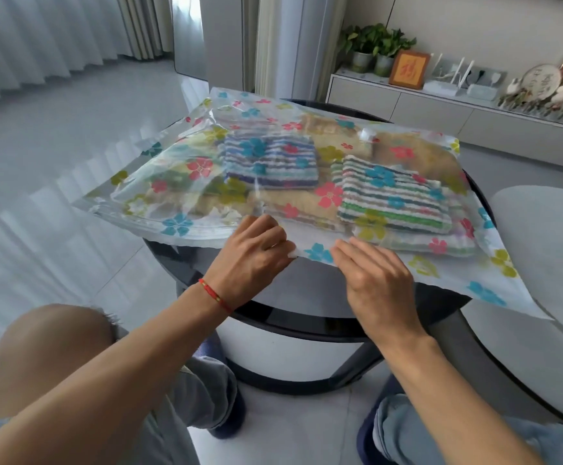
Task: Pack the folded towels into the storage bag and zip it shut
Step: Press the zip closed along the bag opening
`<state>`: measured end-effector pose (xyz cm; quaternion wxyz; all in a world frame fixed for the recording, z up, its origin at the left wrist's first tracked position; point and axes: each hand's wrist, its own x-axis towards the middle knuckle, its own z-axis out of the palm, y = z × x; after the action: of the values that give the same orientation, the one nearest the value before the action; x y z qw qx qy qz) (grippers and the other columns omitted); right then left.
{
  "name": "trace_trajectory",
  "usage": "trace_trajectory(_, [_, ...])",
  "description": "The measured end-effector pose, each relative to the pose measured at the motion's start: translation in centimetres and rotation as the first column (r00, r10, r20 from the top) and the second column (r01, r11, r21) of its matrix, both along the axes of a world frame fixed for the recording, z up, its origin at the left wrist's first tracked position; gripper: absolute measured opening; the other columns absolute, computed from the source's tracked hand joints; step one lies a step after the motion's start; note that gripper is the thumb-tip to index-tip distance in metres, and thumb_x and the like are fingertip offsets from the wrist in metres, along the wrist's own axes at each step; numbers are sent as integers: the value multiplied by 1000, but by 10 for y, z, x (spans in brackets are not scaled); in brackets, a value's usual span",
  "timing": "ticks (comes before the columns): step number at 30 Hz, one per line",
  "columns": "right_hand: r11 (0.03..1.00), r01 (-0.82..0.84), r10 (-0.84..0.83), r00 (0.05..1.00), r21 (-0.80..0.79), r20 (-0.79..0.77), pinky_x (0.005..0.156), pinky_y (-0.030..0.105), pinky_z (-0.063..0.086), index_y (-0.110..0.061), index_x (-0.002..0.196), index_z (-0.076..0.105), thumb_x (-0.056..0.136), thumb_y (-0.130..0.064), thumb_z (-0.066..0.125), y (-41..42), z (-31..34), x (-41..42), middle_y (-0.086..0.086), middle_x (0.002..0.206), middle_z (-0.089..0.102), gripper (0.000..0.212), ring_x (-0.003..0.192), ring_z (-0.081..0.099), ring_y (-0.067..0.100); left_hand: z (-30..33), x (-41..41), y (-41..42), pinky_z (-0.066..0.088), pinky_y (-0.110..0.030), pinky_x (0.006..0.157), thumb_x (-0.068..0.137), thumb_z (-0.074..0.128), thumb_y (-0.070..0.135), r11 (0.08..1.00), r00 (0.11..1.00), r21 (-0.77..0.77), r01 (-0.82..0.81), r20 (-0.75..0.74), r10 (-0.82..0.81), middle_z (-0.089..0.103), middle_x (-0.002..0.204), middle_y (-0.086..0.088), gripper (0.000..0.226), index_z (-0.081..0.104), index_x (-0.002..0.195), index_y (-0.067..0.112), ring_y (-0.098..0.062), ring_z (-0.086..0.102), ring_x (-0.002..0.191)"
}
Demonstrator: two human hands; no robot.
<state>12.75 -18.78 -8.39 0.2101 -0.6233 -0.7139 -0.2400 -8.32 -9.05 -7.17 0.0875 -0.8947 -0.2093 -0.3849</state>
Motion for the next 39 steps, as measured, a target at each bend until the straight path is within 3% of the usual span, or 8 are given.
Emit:
trace_trajectory(4, [999,35,-33,997,26,-76,92,46,58,-6,117,78,77,14,77,-10,-6,2,8,121,77,45,118,71,31,-2,-25,6,44,-42,71,95,69,22,999,999,21,-36,0,36,63,80,-8,18,75,87,7,-32,61,81])
trace_trajectory(9, [999,41,-39,993,19,-108,92,47,59,-6,118,78,74,14,82,-18,-12,7,9,121,77,49,118,71,32,-10,-54,14,44,-41,72,96,67,25,998,998,-17,-62,10,62,63,81,-7,21,76,90,8,-31,58,83])
trace_trajectory(14, [994,112,-112,973,-10,-201,98,51,54,-3,116,77,76,11,80,-16,-6,-10,14,123,75,42,118,69,35,-13,-69,16,47,-45,68,98,62,25,995,997,-75,-70,27,72,63,80,-10,25,76,91,5,-33,56,79])
trace_trajectory(18, [995,-4,-7,994,-104,-105,114,53,39,-9,135,65,84,-13,75,15,8,-79,11,143,63,53,136,54,31,-12,-67,12,48,-46,67,99,60,25,993,997,-106,-56,51,62,62,80,-12,28,75,91,3,-33,56,78])
trace_trajectory(21, [974,-37,26,998,-225,-53,120,52,32,-6,137,62,92,-4,68,42,13,-120,14,152,54,46,144,46,31,-10,-67,10,47,-46,66,97,64,21,994,997,-91,-54,52,58,59,78,-12,22,74,90,3,-32,55,77])
trace_trajectory(25, [970,-40,25,998,-240,-63,113,50,45,-3,125,70,88,4,65,44,10,-120,16,138,67,38,132,60,32,-13,-72,10,47,-45,66,95,69,19,994,997,-77,-72,36,75,61,76,-9,16,75,88,7,-31,58,78])
trace_trajectory(29, [985,-54,45,998,-167,-54,105,49,53,-1,121,72,81,6,51,39,4,-113,16,130,71,45,124,66,34,-9,-82,11,47,-42,69,91,72,16,994,996,-59,-91,2,92,62,74,-5,10,76,84,10,-30,61,82])
trace_trajectory(39, [992,-109,108,994,-69,-21,96,48,57,-3,117,75,77,17,69,26,0,-93,14,124,74,46,118,69,35,17,-143,23,47,-41,75,94,68,21,996,981,16,-92,-168,93,65,77,-6,18,77,83,10,-30,60,80])
